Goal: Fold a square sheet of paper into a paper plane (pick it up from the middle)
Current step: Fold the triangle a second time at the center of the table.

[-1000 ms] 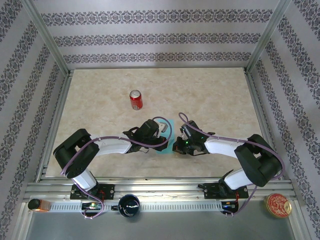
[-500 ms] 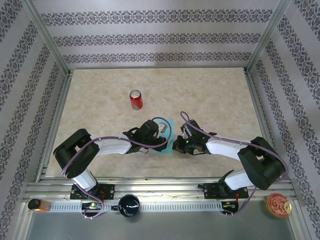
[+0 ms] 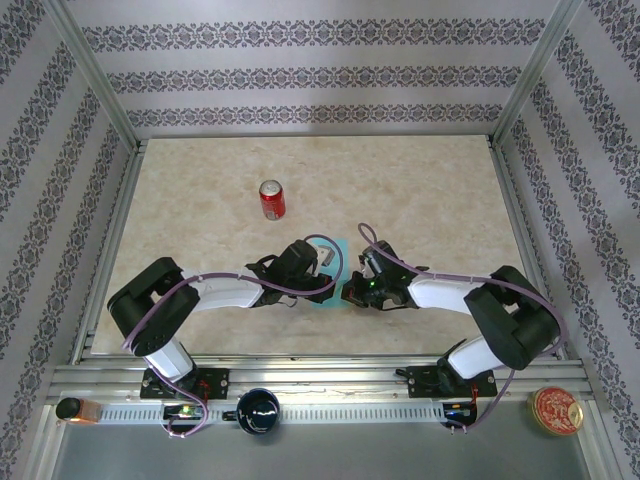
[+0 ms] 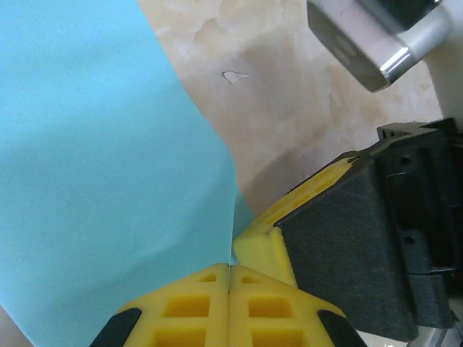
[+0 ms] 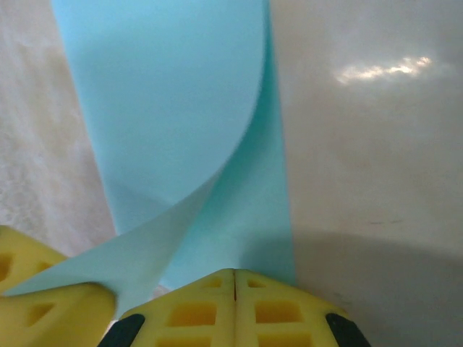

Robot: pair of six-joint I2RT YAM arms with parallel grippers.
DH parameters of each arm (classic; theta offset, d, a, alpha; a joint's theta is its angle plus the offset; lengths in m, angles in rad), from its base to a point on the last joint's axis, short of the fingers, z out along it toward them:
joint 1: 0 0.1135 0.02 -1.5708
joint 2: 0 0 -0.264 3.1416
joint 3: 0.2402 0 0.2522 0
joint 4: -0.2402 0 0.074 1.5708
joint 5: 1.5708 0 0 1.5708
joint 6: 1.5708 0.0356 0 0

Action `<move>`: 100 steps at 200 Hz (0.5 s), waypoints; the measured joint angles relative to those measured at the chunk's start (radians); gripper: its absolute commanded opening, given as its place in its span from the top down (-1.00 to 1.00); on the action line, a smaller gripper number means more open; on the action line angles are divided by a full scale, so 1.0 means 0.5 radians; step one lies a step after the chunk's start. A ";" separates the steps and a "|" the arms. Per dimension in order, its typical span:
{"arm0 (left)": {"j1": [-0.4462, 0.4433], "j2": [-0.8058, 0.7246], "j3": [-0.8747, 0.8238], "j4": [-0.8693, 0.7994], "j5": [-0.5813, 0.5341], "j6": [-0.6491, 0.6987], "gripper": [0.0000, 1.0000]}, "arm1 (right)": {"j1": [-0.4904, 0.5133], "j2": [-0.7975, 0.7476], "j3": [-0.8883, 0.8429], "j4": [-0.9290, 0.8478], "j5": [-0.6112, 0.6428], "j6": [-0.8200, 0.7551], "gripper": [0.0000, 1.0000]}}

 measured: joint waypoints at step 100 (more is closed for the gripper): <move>0.124 0.058 0.001 0.002 0.024 0.000 1.00 | -0.018 0.014 0.053 -0.107 0.006 -0.153 0.96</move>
